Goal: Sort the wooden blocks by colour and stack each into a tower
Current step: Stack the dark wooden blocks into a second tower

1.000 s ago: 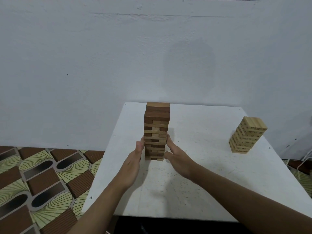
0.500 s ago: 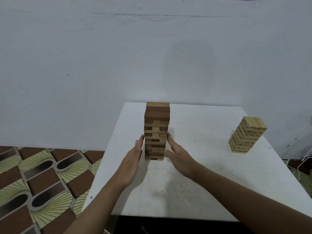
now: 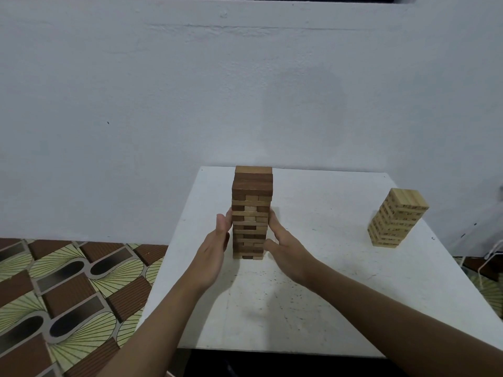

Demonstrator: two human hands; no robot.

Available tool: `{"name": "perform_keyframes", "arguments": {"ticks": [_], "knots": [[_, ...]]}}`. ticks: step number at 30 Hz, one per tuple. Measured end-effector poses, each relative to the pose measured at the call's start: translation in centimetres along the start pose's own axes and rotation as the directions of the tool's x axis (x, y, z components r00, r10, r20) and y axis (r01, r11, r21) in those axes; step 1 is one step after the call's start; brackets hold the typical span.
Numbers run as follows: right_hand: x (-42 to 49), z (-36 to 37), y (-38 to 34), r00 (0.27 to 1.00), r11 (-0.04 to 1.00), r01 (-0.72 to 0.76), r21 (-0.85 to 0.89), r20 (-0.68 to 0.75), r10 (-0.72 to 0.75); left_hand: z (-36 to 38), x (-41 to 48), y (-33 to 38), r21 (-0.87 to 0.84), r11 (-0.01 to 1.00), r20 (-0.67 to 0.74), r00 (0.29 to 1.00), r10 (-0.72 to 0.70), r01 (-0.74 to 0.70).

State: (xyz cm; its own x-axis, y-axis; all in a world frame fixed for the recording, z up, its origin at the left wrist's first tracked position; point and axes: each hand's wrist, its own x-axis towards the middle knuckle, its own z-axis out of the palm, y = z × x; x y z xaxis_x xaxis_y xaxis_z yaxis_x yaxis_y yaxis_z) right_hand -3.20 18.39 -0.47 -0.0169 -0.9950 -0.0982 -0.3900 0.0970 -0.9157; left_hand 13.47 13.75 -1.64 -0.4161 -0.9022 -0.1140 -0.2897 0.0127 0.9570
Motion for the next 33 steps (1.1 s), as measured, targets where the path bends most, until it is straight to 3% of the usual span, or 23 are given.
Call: {"name": "perform_keyframes", "arguments": {"ticks": [26,33], "knots": [[-0.4,-0.1,-0.8,0.998,0.999,-0.049,-0.011,0.024,0.049,0.1,-0.7,1.1,-0.005,1.000,0.012,1.000,0.005,-0.005],[-0.2,-0.7,-0.3,0.997,0.998,-0.054,0.044,-0.060,0.056,0.1,-1.0,1.3,0.014,0.985,-0.029,0.985,0.170,-0.169]]}}
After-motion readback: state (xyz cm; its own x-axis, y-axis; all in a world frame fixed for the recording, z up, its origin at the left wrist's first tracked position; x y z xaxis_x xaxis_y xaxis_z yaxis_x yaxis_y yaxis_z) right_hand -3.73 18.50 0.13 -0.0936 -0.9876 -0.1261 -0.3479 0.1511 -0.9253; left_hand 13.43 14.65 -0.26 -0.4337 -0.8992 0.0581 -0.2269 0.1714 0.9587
